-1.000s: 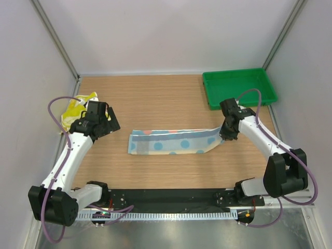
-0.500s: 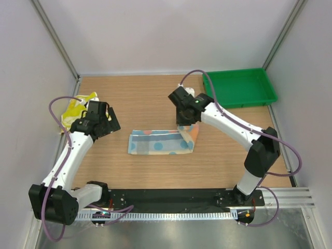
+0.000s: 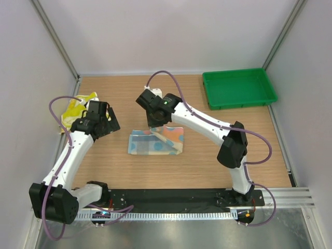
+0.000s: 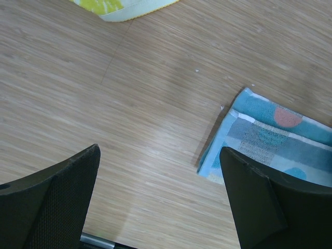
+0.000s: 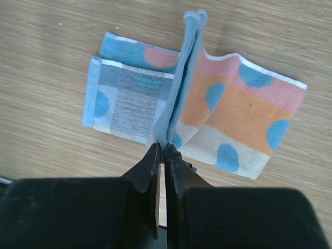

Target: Roll the towels

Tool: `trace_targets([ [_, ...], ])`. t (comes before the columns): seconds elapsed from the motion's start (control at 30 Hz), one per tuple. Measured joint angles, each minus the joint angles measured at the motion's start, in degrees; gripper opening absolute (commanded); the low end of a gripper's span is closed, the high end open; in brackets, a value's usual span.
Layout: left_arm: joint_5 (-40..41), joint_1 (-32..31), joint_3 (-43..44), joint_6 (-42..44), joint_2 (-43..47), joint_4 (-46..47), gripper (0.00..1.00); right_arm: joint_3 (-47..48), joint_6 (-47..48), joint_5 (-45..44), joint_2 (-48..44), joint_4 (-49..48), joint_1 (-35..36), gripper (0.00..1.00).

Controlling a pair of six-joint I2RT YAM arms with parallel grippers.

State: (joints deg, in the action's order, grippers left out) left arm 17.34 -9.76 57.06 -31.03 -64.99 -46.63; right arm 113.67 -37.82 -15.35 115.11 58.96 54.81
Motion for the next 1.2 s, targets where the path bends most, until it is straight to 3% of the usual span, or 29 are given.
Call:
trace_targets([
  [0.2, 0.22, 0.00, 0.00, 0.00, 0.00, 0.00, 0.98, 6.05, -0.09, 0.52, 4.35, 0.48, 2.29, 0.01],
  [0.47, 0.85, 0.00, 0.00, 0.00, 0.00, -0.17, 0.98, 6.80, -1.09, 3.65, 8.09, -1.92, 5.53, 0.01],
  [0.5, 1.03, 0.00, 0.00, 0.00, 0.00, -0.26, 0.98, 6.27, -1.18, 4.31, 8.59, -3.15, 5.99, 0.07],
  [0.57, 1.36, 0.00, 0.00, 0.00, 0.00, -0.46, 0.98, 4.92, -1.46, 5.79, 9.20, -5.66, 6.80, 0.37],
  [0.67, 1.79, 0.00, 0.00, 0.00, -0.02, -0.61, 0.98, 1.81, -1.97, 8.20, 9.84, -10.03, 7.76, 0.66],
  [0.77, 2.45, 0.00, 0.00, 0.15, -0.17, -0.92, 0.98, -0.55, -2.03, 9.53, 10.49, -13.31, 8.41, 0.81],
  [1.0, 3.08, 0.02, 0.00, 0.22, -0.79, -1.42, 0.97, -3.45, -1.49, 9.51, 9.62, -16.76, 7.91, 0.87],
  [1.1, 1.51, 0.02, 0.00, 0.24, -0.83, -1.11, 0.91, -8.00, -1.38, 8.94, 5.86, -18.45, 7.26, 0.87],
  [1.2, -2.29, -0.22, -0.46, 0.50, -1.03, 0.11, 0.84, -15.21, -1.31, 8.70, -1.42, -19.54, 5.97, 0.76],
])
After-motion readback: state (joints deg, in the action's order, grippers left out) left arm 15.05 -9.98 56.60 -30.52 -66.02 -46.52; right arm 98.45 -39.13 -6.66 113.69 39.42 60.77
